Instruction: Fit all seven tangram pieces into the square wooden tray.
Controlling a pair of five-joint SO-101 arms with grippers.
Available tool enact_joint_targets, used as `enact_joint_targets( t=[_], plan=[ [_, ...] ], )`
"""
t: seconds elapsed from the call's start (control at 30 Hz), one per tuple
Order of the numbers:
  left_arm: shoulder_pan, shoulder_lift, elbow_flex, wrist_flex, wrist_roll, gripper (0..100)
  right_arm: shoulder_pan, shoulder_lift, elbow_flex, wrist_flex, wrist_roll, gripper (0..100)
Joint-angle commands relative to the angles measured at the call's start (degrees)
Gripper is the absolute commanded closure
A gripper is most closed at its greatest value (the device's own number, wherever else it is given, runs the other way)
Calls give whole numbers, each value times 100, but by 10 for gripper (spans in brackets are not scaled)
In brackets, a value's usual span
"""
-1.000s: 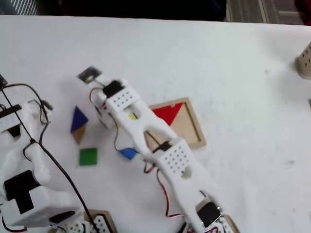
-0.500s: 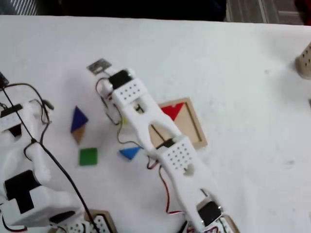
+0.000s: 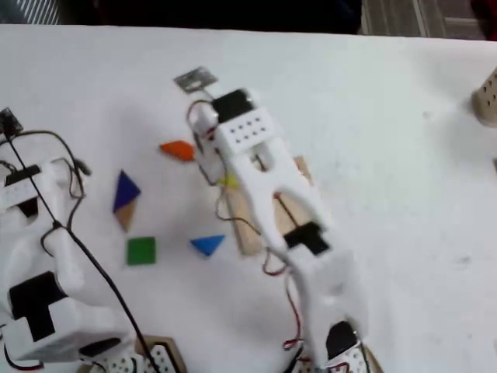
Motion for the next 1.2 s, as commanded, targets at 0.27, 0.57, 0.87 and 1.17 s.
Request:
enact_joint_targets(
  t=[0.27,0.57,0.87,1.17],
  plan=[
    [426,-57,-132,246,-484,762,796,-3108,4492,-2281,-62,950],
    [673,-66,-132,396,-782,762,1209,-2967,5143,-3029,-378,944],
    [866,-66,-123,501,-1046,763,1174,-2642,5020,-3011,-440,702],
    [1332,-945,545,448,-1116,763,1455,-2985,5011,-2818,-158,715]
  ],
)
